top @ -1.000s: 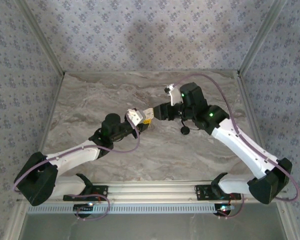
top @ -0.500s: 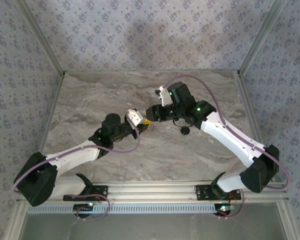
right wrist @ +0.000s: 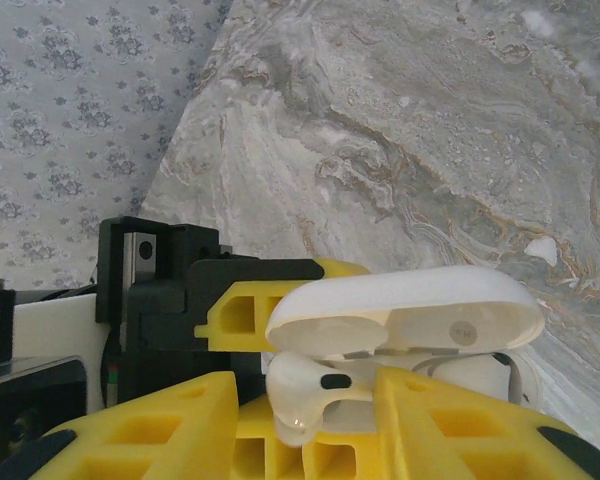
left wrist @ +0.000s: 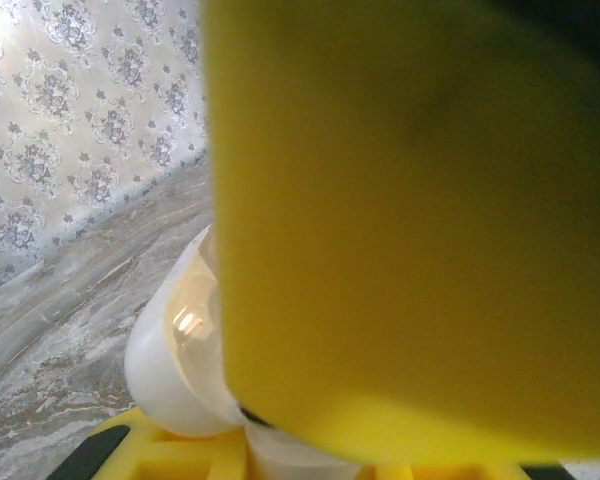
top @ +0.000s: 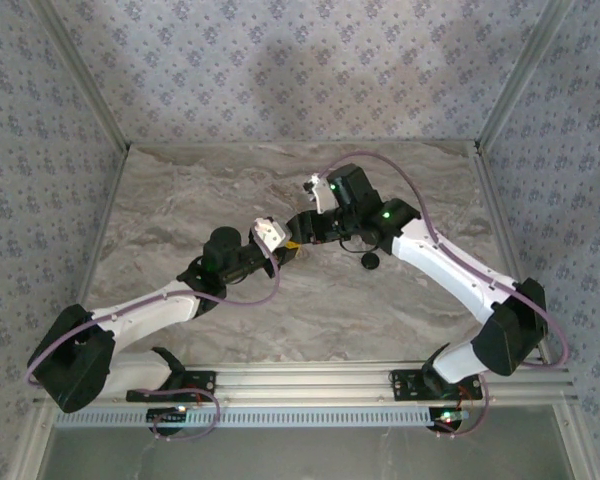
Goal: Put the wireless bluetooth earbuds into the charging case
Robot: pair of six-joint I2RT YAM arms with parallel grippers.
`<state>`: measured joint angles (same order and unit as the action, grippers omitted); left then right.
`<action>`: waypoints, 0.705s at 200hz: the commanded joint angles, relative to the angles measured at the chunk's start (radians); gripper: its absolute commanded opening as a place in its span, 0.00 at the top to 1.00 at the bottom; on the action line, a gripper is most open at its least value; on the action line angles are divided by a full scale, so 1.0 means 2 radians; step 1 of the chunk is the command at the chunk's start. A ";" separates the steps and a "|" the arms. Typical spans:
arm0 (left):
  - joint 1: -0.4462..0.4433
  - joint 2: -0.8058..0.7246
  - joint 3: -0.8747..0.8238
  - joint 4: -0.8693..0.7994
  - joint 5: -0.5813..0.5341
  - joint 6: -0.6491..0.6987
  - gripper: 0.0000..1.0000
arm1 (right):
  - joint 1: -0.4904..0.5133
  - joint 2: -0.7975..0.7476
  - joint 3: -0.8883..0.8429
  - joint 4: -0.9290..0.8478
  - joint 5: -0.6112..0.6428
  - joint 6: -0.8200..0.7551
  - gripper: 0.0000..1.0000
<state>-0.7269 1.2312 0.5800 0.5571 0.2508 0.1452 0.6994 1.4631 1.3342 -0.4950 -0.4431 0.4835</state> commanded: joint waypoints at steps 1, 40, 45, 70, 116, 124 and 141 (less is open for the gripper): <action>0.000 -0.012 0.013 0.021 0.012 -0.008 0.89 | 0.003 0.006 0.017 0.003 -0.006 0.006 0.58; -0.001 -0.013 0.016 0.021 0.013 -0.008 0.89 | 0.005 0.013 0.019 -0.007 0.002 0.005 0.58; 0.000 -0.013 0.017 0.022 0.013 -0.008 0.89 | 0.005 0.013 0.019 -0.008 0.003 0.006 0.58; 0.000 -0.011 0.018 0.021 0.013 -0.008 0.89 | 0.009 0.018 0.022 -0.024 0.011 -0.002 0.58; -0.001 -0.013 0.018 0.018 0.013 -0.009 0.89 | 0.008 0.014 0.017 -0.034 -0.002 -0.012 0.67; 0.000 -0.013 0.018 0.019 0.013 -0.009 0.89 | 0.007 0.014 0.017 -0.034 0.000 -0.012 0.67; 0.000 -0.014 0.018 0.018 0.012 -0.008 0.89 | 0.007 0.014 0.017 -0.037 0.001 -0.012 0.68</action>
<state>-0.7269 1.2312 0.5800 0.5442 0.2539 0.1379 0.7094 1.4887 1.3533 -0.5144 -0.4313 0.4744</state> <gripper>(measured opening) 0.218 0.319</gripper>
